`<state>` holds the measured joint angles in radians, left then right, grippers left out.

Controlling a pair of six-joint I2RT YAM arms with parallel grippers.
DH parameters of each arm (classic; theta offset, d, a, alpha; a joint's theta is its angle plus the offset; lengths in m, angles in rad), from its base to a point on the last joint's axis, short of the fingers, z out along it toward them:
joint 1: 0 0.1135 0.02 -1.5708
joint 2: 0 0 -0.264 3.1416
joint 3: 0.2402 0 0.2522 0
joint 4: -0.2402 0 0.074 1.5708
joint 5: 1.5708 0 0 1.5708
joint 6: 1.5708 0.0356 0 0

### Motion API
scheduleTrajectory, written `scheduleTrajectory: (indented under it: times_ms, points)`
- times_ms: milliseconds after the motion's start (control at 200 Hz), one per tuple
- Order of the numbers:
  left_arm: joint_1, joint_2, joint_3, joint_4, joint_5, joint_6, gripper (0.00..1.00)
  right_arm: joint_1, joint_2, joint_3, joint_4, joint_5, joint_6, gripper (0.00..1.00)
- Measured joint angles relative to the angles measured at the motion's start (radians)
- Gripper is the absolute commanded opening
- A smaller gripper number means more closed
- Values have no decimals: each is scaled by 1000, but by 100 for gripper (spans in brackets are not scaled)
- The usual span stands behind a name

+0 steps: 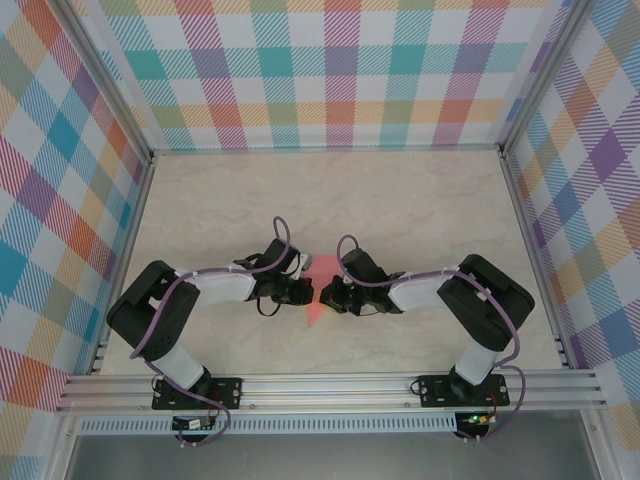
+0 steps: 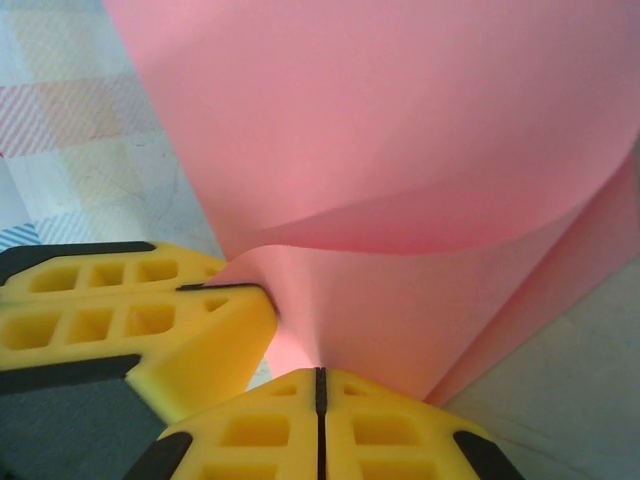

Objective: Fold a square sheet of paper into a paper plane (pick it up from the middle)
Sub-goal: Third fold the triangle at the center of the table.

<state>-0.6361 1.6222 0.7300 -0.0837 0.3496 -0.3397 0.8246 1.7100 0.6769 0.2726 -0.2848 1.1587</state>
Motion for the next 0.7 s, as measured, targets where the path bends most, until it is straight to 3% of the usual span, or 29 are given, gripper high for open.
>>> scheduleTrajectory:
  times_ms: [420,700]
  points:
    - [0,5,8,-14,0,15,3,-2,0,-1,-10,7,-13,9]
    - [0,6,12,-18,0,15,3,-71,-45,21,-31,-14,-53,9]
